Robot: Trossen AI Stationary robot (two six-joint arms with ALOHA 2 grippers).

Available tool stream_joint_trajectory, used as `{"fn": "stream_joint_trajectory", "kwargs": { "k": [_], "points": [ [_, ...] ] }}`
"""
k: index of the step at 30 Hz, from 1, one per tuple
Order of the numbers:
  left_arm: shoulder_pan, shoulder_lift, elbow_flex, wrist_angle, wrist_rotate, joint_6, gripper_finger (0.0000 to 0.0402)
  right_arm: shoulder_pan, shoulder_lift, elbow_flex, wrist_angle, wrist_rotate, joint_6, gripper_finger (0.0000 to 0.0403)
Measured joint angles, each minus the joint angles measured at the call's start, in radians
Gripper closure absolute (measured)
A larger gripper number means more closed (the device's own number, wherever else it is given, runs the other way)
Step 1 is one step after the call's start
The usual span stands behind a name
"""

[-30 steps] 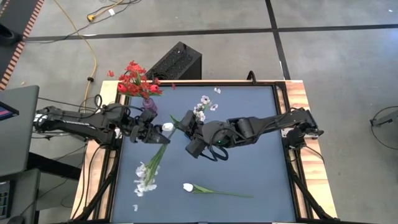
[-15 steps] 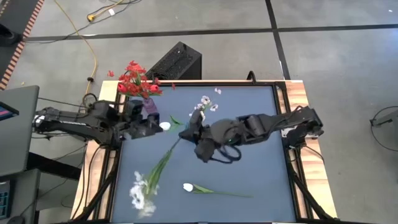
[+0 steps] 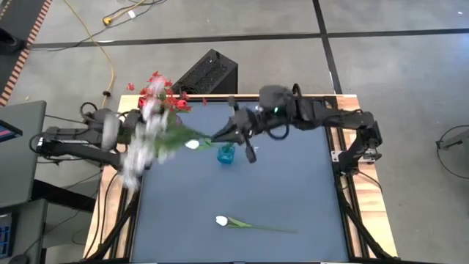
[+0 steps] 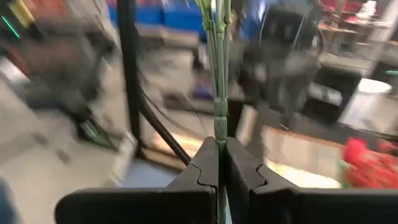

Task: Sort flowers into vase by color
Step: Put the white flowers into the blue vase

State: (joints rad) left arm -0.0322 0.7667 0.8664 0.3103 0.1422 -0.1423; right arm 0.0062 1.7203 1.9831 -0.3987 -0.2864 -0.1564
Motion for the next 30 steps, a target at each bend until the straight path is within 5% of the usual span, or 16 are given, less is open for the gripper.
{"fn": "stream_joint_trajectory", "kwargs": {
  "k": [5,13,24,30],
  "points": [
    [0.0,0.03,0.063,-0.112,-0.105,0.105,0.0232,-0.052,0.001,0.0,0.129,-0.135,0.185,0.037],
    [0.0,0.085,0.101,-0.107,-0.156,0.184,0.0225,-0.056,0.003,-0.016,0.138,-0.058,0.225,0.037],
    [0.0,0.224,0.263,-0.075,-0.193,0.272,0.0161,-0.093,0.049,-0.026,0.106,-0.025,0.236,0.0371],
    [0.001,0.234,0.323,-0.102,-0.32,0.28,0.0155,-0.095,0.058,-0.024,0.093,-0.025,0.231,0.037]
  ]
}}
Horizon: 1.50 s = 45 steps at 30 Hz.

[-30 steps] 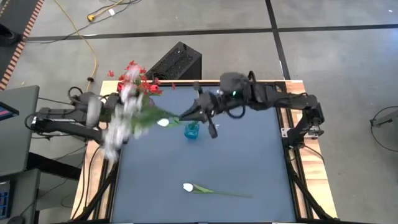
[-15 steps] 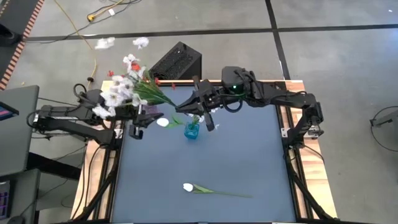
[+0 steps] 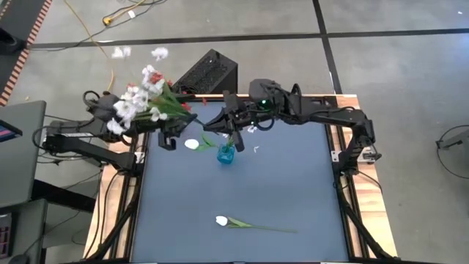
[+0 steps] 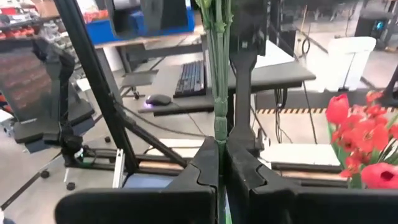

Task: Sort flowers into vase by color
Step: Put the white flowers into the blue vase

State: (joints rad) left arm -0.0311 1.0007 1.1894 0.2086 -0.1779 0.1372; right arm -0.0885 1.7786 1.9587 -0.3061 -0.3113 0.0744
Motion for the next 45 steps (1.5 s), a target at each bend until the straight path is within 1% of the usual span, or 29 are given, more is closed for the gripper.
{"fn": "stream_joint_trajectory", "kwargs": {
  "k": [6,15,17,20,24,25,27,29,32,34,37,39,43,45],
  "points": [
    [-0.002,-0.035,0.017,-0.021,0.01,-0.03,0.0168,-0.005,0.003,-0.001,0.002,-0.001,-0.003,0.037],
    [-0.001,-0.039,0.017,-0.091,-0.019,-0.095,0.0217,-0.012,0.003,-0.001,0.03,-0.001,-0.003,0.037],
    [-0.001,-0.039,0.017,-0.105,-0.02,-0.097,0.0239,-0.011,0.003,-0.001,0.033,-0.001,-0.001,0.0366],
    [-0.001,-0.038,0.017,-0.108,-0.02,-0.097,0.029,-0.01,0.003,-0.001,0.032,-0.001,0.005,0.0346],
    [-0.001,-0.047,0.017,-0.109,-0.021,-0.097,0.0377,-0.009,0.003,-0.001,0.032,0.0,0.036,0.0301],
    [-0.002,-0.048,0.017,-0.113,-0.021,-0.097,0.0388,-0.01,0.003,0.0,0.03,0.007,0.052,0.0287],
    [-0.001,-0.053,0.017,-0.137,-0.022,-0.097,0.0391,-0.01,0.003,0.012,0.005,0.018,0.065,0.0257],
    [-0.001,-0.054,0.017,-0.157,-0.049,-0.103,0.0393,-0.012,0.003,0.037,-0.039,0.019,0.065,0.0228],
    [0.005,-0.055,0.017,-0.19,-0.107,-0.107,0.0398,-0.02,0.002,0.086,-0.156,-0.016,0.068,0.0193],
    [0.023,-0.051,0.017,-0.206,-0.097,-0.1,0.0398,-0.02,0.001,0.118,-0.255,-0.028,0.068,0.0178],
    [0.065,-0.025,0.017,-0.224,-0.039,-0.11,0.0399,-0.009,-0.007,0.154,-0.397,0.002,0.069,0.017],
    [0.089,-0.001,0.017,-0.263,-0.036,-0.113,0.0399,0.006,-0.024,0.158,-0.464,0.033,0.068,0.017],
    [0.134,0.037,0.015,-0.322,-0.044,-0.082,0.04,0.048,-0.077,0.159,-0.556,0.162,0.072,0.0177],
    [0.157,0.056,0.016,-0.348,-0.028,-0.082,0.04,0.071,-0.101,0.159,-0.587,0.243,0.08,0.0182]
  ]
}}
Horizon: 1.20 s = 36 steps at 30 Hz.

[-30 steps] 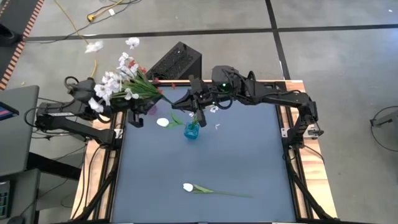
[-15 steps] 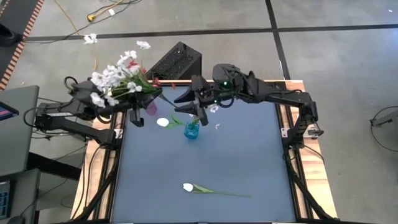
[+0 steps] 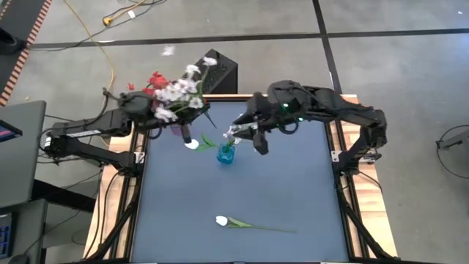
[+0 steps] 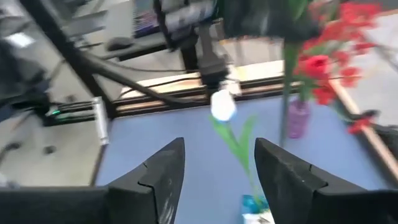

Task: Sort flowers into vase by color
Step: Put the white flowers into the blue vase

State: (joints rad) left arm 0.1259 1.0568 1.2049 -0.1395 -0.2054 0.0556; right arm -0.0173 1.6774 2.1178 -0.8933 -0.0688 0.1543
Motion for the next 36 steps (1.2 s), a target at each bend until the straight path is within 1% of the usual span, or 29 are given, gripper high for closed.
{"fn": "stream_joint_trajectory", "kwargs": {
  "k": [4,6,9,12,18,23,26,28,30,32,36],
  "points": [
    [0.06,0.015,-0.024,-0.003,0.065,0.014,0.0401,0.053,-0.043,0.0,-0.023,0.148,0.014,0.0191],
    [0.102,-0.003,-0.063,0.014,0.08,-0.008,0.0401,0.084,-0.058,0.0,-0.032,0.203,0.023,0.0194],
    [0.155,-0.036,-0.138,0.082,0.148,-0.034,0.0401,0.13,-0.073,0.0,-0.058,0.282,0.038,0.0199],
    [0.163,-0.041,-0.183,0.122,0.183,-0.066,0.0401,0.165,-0.082,0.0,-0.085,0.349,0.039,0.0205],
    [0.154,0.0,-0.242,0.151,0.175,-0.097,0.0401,0.172,-0.101,0.0,-0.151,0.41,0.055,0.0225],
    [0.148,0.04,-0.243,0.161,0.198,-0.123,0.0401,0.165,-0.105,0.0,-0.227,0.492,0.058,0.0246],
    [0.143,0.072,-0.247,0.156,0.203,-0.123,0.0401,0.163,-0.104,-0.003,-0.237,0.497,0.05,0.0258],
    [0.142,0.082,-0.285,0.231,0.201,-0.136,0.0401,0.158,-0.107,-0.018,-0.24,0.498,0.03,0.0267],
    [0.142,0.079,-0.352,0.353,0.206,-0.156,0.0401,0.158,-0.118,-0.043,-0.247,0.497,0.011,0.0278],
    [0.144,0.061,-0.415,0.438,0.203,-0.175,0.0401,0.151,-0.143,-0.084,-0.247,0.494,0.007,0.0289],
    [0.164,0.022,-0.47,0.465,0.192,-0.199,0.0401,0.138,-0.216,-0.191,-0.2,0.49,0.044,0.0308]
  ]
}}
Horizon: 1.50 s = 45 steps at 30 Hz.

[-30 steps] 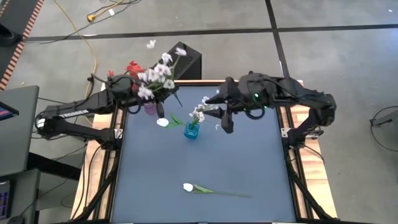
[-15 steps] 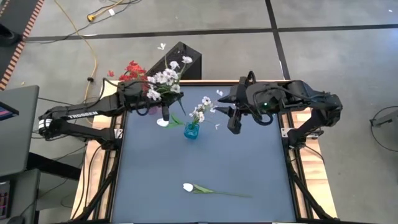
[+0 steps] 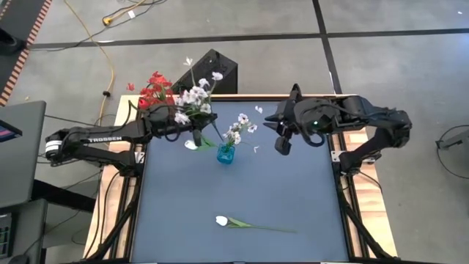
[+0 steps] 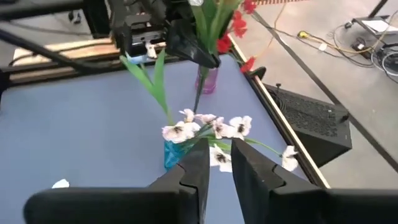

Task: Sort flowers into vase by color
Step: Put the white flowers into the blue vase

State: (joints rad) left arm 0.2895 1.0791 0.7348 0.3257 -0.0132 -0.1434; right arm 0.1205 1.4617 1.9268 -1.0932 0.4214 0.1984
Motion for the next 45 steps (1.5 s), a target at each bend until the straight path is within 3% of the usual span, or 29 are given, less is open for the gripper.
{"fn": "stream_joint_trajectory", "kwargs": {
  "k": [5,10,14,19,24,30,35,45],
  "points": [
    [0.024,-0.002,0.002,0.014,0.061,-0.054,0.0401,-0.006,-0.077,-0.159,0.154,-0.016,0.009,0.032],
    [0.063,-0.002,0.003,0.016,0.035,-0.084,0.0401,-0.028,-0.137,-0.285,0.258,-0.065,0.018,0.0326],
    [0.135,0.002,0.004,0.017,0.197,-0.051,0.0401,-0.046,-0.152,-0.35,0.297,-0.084,0.041,0.0327],
    [0.215,0.002,0.004,-0.013,0.281,-0.049,0.0401,-0.044,-0.152,-0.374,0.332,-0.103,0.04,0.0327],
    [0.217,0.003,0.004,-0.039,0.345,0.036,0.0401,-0.044,-0.147,-0.397,0.345,-0.116,0.04,0.0327],
    [0.191,0.003,0.004,-0.065,0.348,0.161,0.0401,-0.045,-0.147,-0.405,0.348,-0.116,0.039,0.0328],
    [0.207,0.003,0.004,-0.06,0.342,0.082,0.0401,-0.045,-0.147,-0.405,0.349,-0.116,0.039,0.0328],
    [0.186,0.003,0.004,-0.154,0.34,0.237,0.0401,-0.045,-0.147,-0.405,0.378,-0.116,0.038,0.0328]
  ]
}}
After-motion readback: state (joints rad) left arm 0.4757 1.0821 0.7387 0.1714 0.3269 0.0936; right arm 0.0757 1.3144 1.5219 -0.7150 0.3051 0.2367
